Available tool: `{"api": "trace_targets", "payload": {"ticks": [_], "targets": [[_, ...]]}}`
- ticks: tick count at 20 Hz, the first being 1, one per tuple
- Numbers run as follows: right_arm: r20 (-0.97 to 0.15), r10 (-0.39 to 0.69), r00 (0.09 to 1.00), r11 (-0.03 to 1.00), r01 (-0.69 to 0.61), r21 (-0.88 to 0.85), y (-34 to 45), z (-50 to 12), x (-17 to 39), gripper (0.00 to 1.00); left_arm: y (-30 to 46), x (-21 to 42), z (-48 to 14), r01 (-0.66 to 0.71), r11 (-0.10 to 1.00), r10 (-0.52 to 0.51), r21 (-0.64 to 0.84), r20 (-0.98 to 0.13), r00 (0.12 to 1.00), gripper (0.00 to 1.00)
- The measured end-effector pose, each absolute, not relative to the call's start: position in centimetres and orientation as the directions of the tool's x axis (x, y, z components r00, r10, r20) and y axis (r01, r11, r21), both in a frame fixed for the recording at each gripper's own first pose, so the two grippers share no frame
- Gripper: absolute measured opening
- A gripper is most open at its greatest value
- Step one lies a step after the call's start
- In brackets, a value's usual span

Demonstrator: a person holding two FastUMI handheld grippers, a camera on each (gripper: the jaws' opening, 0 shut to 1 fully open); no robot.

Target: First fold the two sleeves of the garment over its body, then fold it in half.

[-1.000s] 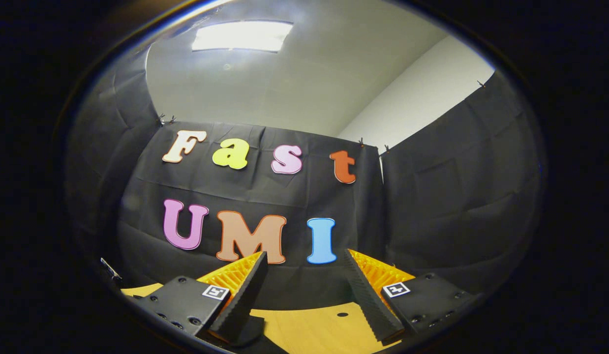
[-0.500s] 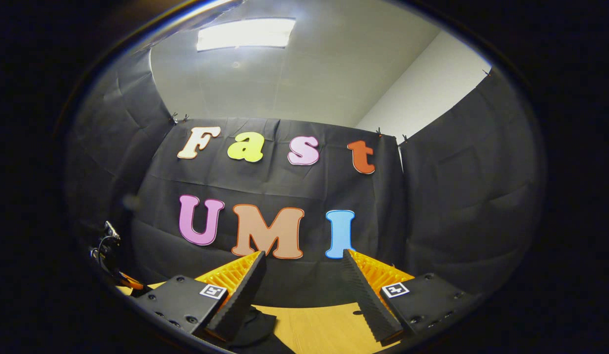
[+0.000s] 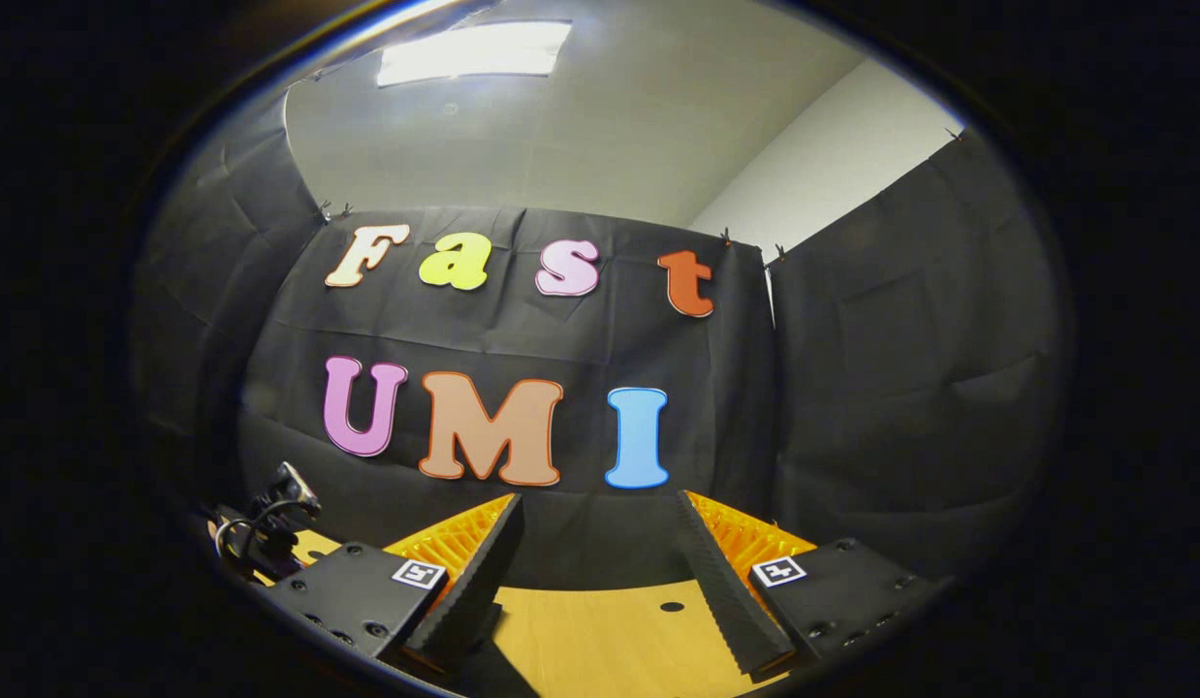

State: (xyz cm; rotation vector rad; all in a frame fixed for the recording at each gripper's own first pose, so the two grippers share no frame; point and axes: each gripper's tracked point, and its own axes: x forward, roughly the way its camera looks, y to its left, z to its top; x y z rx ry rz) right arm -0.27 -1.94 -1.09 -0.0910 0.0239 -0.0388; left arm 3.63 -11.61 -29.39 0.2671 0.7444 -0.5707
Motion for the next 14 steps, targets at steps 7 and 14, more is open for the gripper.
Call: {"api": "trace_targets", "payload": {"ticks": [7,14], "targets": [[-0.116,-0.05,0.992,0.995,0.04,-0.089,-7.6,-5.3,2.2,0.98,-21.5,4.0,-35.6,0.697,0.713,-0.39,0.074,-0.784,0.483,0.0],[-0.216,0.05,0.975,0.998,-0.058,-0.027,-9.0,-10.1,5.0,0.99,-25.7,4.5,-31.2,0.592,0.799,-0.395,0.108,-0.648,0.651,0.94]]}}
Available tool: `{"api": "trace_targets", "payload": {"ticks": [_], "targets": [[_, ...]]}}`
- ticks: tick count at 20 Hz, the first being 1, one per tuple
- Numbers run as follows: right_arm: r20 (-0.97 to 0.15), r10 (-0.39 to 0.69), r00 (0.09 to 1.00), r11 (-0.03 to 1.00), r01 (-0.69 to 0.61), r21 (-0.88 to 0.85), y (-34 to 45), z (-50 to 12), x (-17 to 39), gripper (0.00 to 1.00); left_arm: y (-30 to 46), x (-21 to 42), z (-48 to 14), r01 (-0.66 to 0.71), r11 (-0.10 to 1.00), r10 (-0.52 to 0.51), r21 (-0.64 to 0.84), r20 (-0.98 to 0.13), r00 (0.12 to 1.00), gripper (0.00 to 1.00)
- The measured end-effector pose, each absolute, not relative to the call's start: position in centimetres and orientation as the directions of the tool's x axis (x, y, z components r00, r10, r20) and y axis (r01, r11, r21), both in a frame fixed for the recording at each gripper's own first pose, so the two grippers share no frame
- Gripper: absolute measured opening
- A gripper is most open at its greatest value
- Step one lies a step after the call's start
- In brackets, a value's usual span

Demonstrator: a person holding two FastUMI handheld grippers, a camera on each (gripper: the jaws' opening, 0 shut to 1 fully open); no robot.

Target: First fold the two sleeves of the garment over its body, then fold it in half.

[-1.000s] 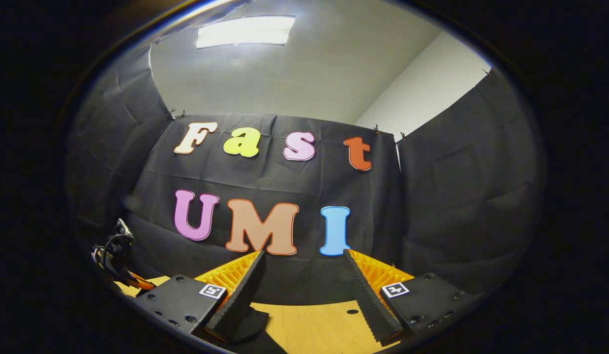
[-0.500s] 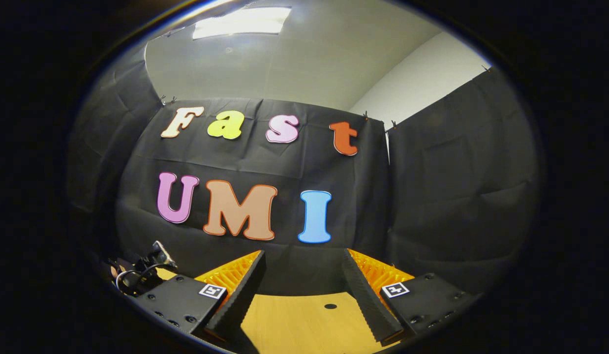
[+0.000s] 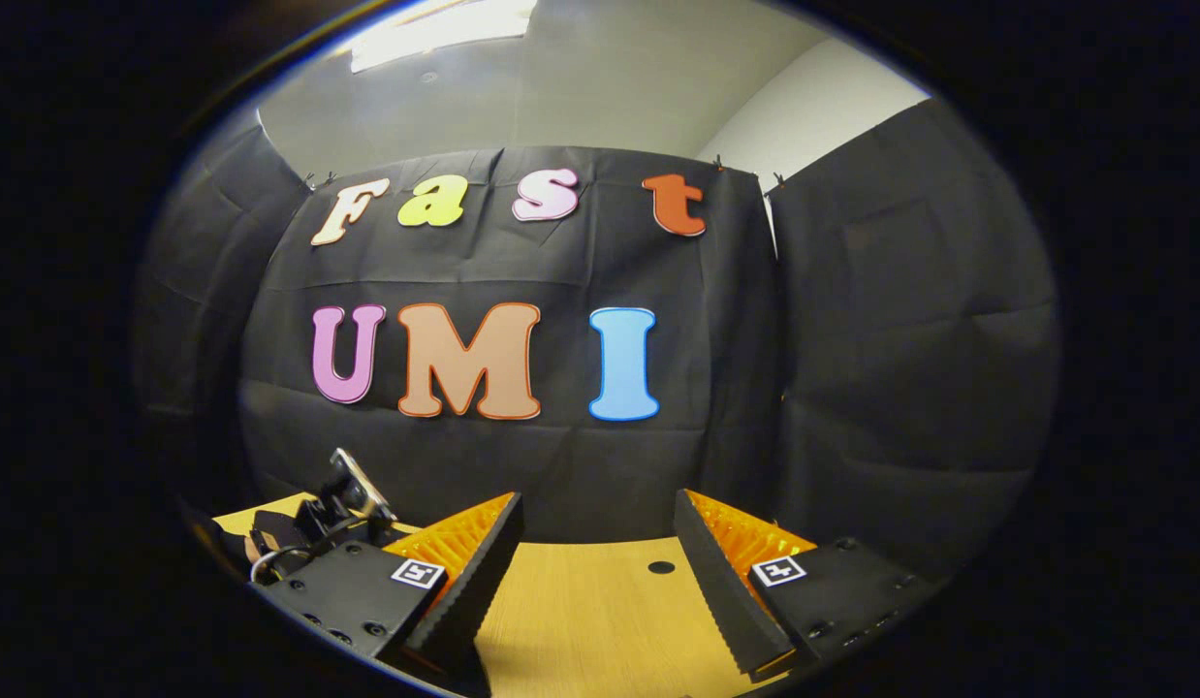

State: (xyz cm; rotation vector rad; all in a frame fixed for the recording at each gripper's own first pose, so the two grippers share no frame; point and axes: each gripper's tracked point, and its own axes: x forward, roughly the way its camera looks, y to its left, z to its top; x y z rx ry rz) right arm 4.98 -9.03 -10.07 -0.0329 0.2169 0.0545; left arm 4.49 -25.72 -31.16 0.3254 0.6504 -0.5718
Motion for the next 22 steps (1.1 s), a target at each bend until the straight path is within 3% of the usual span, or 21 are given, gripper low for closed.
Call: {"api": "trace_targets", "payload": {"ticks": [6,11,17,22], "targets": [[-0.283,0.242,0.928,0.97,-0.23,0.075,-4.6,-14.2,4.8,0.99,-16.0,2.3,-24.4,0.308,0.949,-0.215,0.065,-0.581,0.785,0.94],[-0.387,0.342,0.856,0.939,-0.326,0.11,-0.8,-18.9,1.5,0.99,-5.7,-3.3,-21.6,0.1,0.988,-0.019,0.116,-0.554,0.832,0.94],[-0.549,0.344,0.761,0.928,-0.363,0.079,1.7,-26.1,-5.3,0.99,2.4,-13.3,-26.8,-0.009,0.992,0.095,0.129,-0.68,0.727,0.94],[-0.737,0.269,0.621,0.936,-0.348,0.049,1.2,-34.7,-10.9,0.99,4.9,-19.5,-32.8,-0.01,0.99,0.119,0.143,-0.781,0.613,0.95]]}}
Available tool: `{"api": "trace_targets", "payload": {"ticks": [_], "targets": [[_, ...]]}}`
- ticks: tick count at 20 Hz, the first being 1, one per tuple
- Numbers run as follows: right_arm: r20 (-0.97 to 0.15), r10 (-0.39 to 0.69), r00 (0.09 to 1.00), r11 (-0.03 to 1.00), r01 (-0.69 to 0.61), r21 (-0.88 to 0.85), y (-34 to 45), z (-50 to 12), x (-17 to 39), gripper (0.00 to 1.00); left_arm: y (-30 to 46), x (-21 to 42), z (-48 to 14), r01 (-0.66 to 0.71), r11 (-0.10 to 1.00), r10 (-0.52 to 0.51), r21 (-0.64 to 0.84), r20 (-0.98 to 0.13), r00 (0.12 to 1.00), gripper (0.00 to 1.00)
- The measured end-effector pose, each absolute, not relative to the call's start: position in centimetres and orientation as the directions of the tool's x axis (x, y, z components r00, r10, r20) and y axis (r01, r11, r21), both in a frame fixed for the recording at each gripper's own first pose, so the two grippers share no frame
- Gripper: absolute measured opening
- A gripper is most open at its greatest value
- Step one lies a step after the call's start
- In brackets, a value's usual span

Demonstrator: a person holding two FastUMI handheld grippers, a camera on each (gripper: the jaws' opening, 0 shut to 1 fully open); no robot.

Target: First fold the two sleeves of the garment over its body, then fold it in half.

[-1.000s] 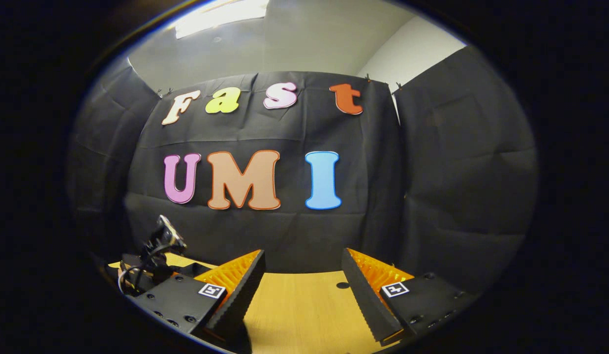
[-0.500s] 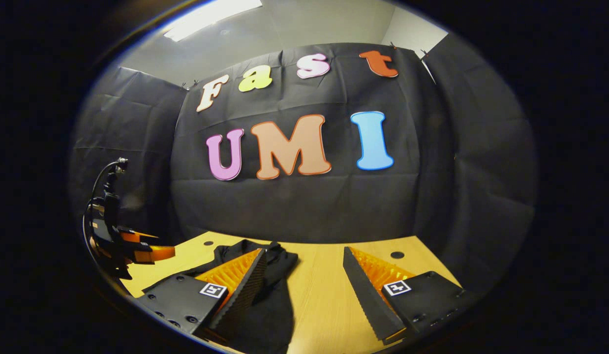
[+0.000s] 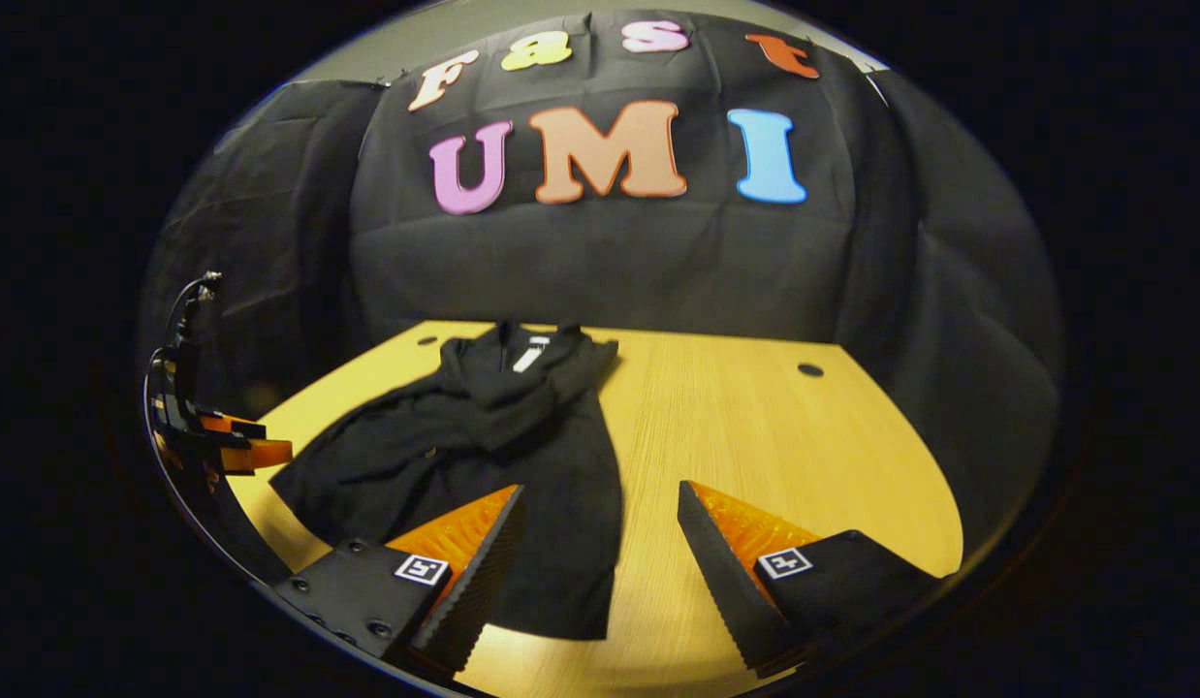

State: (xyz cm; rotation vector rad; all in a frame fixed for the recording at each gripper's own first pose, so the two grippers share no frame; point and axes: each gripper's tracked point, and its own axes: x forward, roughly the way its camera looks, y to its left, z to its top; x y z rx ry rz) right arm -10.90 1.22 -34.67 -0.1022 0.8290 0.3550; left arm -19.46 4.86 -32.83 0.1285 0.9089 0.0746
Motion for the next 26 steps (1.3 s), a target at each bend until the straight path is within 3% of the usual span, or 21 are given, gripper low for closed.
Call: {"api": "trace_targets", "payload": {"ticks": [5,10,13,14,15,19,20,22,26], "targets": [[-0.839,0.227,0.494,0.946,-0.317,0.069,1.3,-39.2,-14.2,0.98,6.0,-22.3,-36.9,-0.025,0.993,0.11,0.114,-0.849,0.517,0.95],[-0.893,0.219,0.394,0.945,-0.313,0.094,1.8,-42.4,-16.3,0.96,5.8,-22.2,-37.0,-0.004,0.997,0.069,0.08,-0.835,0.546,0.95],[-0.891,0.205,0.404,0.94,-0.336,0.064,2.3,-42.2,-15.9,0.99,5.4,-22.3,-37.2,0.01,0.998,0.042,0.057,-0.83,0.556,0.95],[-0.891,0.224,0.394,0.934,-0.347,0.081,2.8,-42.3,-16.0,0.95,5.2,-21.9,-37.2,0.02,0.998,0.032,0.053,-0.822,0.568,0.89],[-0.891,0.24,0.384,0.93,-0.356,0.097,3.4,-42.5,-16.0,0.94,4.8,-21.5,-37.5,0.024,0.998,0.029,0.053,-0.817,0.576,0.72],[-0.896,0.274,0.348,0.931,-0.331,0.156,5.3,-42.0,-16.8,0.15,3.2,-21.2,-37.8,0.038,0.998,0.015,0.046,-0.813,0.583,0.03],[-0.906,0.286,0.312,0.931,-0.314,0.186,5.5,-42.1,-17.2,0.08,3.2,-21.2,-38.0,0.033,0.999,0.011,0.036,-0.826,0.564,0.01],[-0.904,0.331,0.271,0.928,-0.266,0.26,5.7,-41.4,-17.7,0.03,2.5,-21.5,-37.6,0.018,0.998,-0.06,-0.059,-0.845,0.532,0.0],[-0.854,0.388,0.346,0.914,-0.267,0.307,5.7,-39.0,-16.9,0.03,2.7,-22.2,-36.3,-0.078,0.976,-0.134,-0.204,-0.842,0.522,0.0]]}}
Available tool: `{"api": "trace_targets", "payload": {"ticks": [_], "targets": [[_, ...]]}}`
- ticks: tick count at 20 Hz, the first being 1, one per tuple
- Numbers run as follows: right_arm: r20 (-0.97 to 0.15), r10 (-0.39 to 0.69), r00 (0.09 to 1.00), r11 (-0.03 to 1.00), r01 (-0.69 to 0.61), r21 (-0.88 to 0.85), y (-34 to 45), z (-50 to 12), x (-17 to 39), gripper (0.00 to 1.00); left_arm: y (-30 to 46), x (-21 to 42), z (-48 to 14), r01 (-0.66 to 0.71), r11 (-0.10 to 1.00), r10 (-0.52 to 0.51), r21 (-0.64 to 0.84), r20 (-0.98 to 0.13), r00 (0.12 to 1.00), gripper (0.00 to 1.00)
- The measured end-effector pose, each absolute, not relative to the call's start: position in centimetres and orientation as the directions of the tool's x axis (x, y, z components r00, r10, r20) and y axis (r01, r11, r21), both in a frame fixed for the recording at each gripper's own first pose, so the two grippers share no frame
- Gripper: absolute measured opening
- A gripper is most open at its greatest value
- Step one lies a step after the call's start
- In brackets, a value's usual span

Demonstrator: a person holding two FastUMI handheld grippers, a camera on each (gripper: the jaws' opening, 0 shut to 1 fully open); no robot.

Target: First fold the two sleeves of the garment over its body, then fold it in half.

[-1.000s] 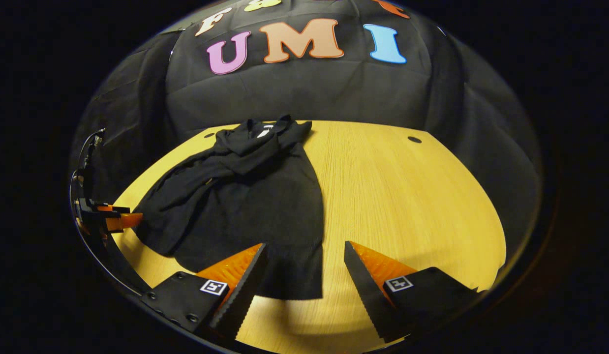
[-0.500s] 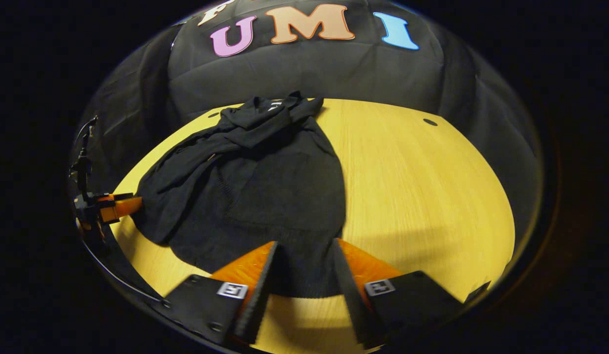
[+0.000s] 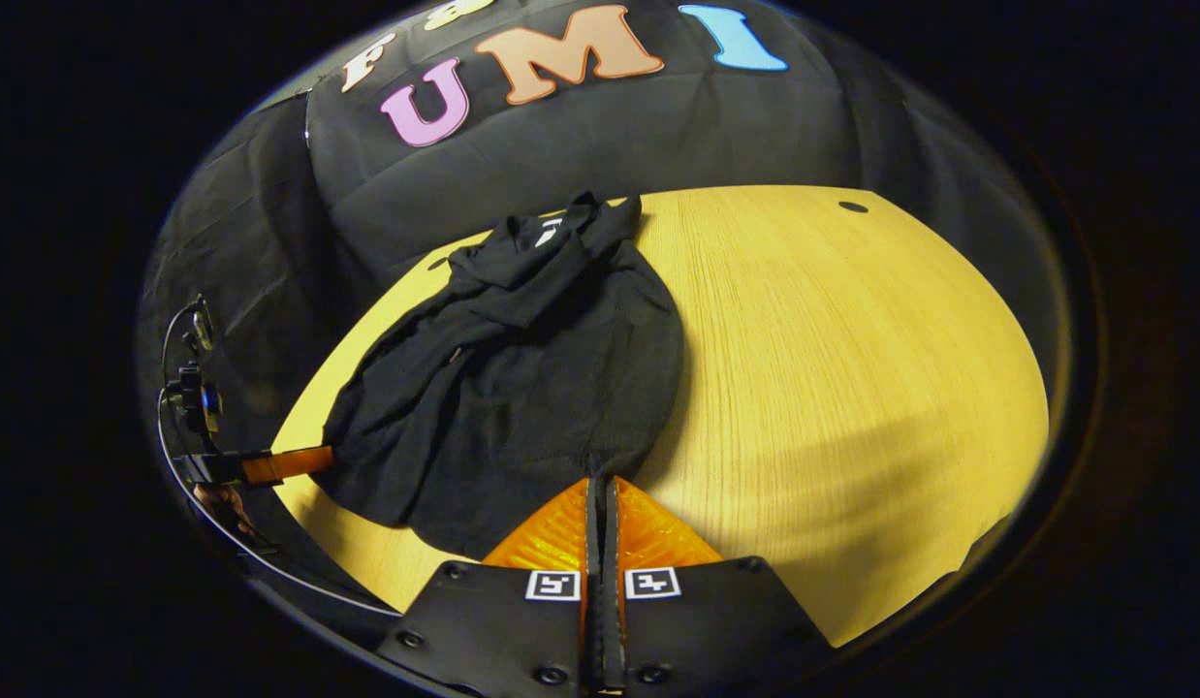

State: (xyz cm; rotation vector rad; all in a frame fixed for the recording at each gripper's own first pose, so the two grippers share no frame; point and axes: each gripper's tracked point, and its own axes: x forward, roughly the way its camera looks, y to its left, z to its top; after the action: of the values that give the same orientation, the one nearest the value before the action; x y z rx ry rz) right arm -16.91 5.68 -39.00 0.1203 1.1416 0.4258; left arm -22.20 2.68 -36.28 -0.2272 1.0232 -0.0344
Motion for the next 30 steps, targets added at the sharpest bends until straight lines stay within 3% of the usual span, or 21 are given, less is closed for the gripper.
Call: {"api": "trace_targets", "payload": {"ticks": [6,11,14,20,30], "targets": [[-0.783,0.468,0.41,0.88,-0.292,0.373,6.8,-32.7,-16.2,0.02,2.1,-19.8,-29.5,0.021,0.973,-0.196,-0.229,-0.777,0.599,0.0],[-0.667,0.513,0.54,0.856,-0.375,0.356,9.8,-25.7,-9.7,0.02,4.3,-14.8,-23.2,-0.031,0.956,-0.188,-0.29,-0.694,0.695,0.0],[-0.627,0.529,0.571,0.847,-0.397,0.353,10.1,-22.6,-6.8,0.02,5.8,-11.2,-20.6,-0.072,0.94,-0.178,-0.335,-0.655,0.734,0.0],[-0.582,0.534,0.614,0.845,-0.373,0.382,11.4,-21.5,2.4,0.02,7.4,-1.5,-19.0,-0.074,0.939,-0.16,-0.337,-0.615,0.773,0.0],[-0.623,0.501,0.601,0.865,-0.318,0.388,12.2,-26.7,17.0,0.02,7.5,15.4,-23.7,-0.062,0.931,-0.191,-0.36,-0.625,0.756,0.0]]}}
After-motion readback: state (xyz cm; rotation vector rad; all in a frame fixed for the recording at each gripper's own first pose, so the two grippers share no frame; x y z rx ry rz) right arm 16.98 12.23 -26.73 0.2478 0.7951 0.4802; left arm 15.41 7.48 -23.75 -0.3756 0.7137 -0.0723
